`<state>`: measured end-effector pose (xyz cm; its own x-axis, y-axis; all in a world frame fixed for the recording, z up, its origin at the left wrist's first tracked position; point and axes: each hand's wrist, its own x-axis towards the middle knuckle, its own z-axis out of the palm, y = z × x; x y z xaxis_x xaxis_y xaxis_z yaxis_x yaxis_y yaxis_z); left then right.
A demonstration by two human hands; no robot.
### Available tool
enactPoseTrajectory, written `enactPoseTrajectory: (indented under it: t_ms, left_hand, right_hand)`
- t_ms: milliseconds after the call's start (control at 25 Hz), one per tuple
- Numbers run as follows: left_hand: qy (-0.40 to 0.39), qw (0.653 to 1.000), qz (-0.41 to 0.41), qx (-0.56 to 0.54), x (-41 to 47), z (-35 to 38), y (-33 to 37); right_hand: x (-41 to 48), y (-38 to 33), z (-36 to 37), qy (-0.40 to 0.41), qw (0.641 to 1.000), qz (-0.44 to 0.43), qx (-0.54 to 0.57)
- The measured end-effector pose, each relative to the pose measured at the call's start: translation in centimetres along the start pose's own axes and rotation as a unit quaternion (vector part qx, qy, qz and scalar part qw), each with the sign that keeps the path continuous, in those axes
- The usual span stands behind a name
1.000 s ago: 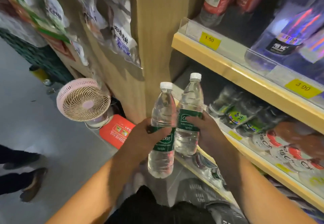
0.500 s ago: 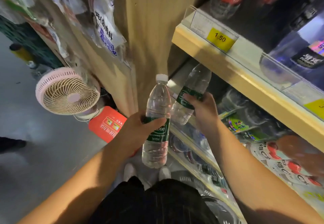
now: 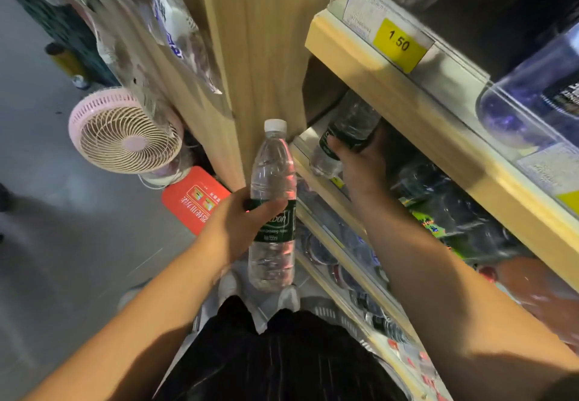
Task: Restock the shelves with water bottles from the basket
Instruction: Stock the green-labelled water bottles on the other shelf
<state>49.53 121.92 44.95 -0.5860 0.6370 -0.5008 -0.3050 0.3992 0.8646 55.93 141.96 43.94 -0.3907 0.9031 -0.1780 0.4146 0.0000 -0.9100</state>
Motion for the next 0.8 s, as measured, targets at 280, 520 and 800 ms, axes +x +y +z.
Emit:
enactPoseTrajectory:
  t_ms: [280,520,800]
  left_hand:
    - [0.019,0.999,-0.014,-0.033,-0.6,1.2,-0.5]
    - [0.033,0.999,-0.016,-0.037,-1.0,1.8,-0.5]
    - [0.044,0.998,-0.017,-0.052,-0.5,2.0,-1.1]
  right_hand:
    - [1.0,-1.0,-0.6,0.053,0.986,-0.067,-0.141]
    - [1.9,0.5,0.8,0.015,0.992,-0.078,-0.102]
    - [2.6,3.3,1.9,-0.006,0.989,0.005,-0.148]
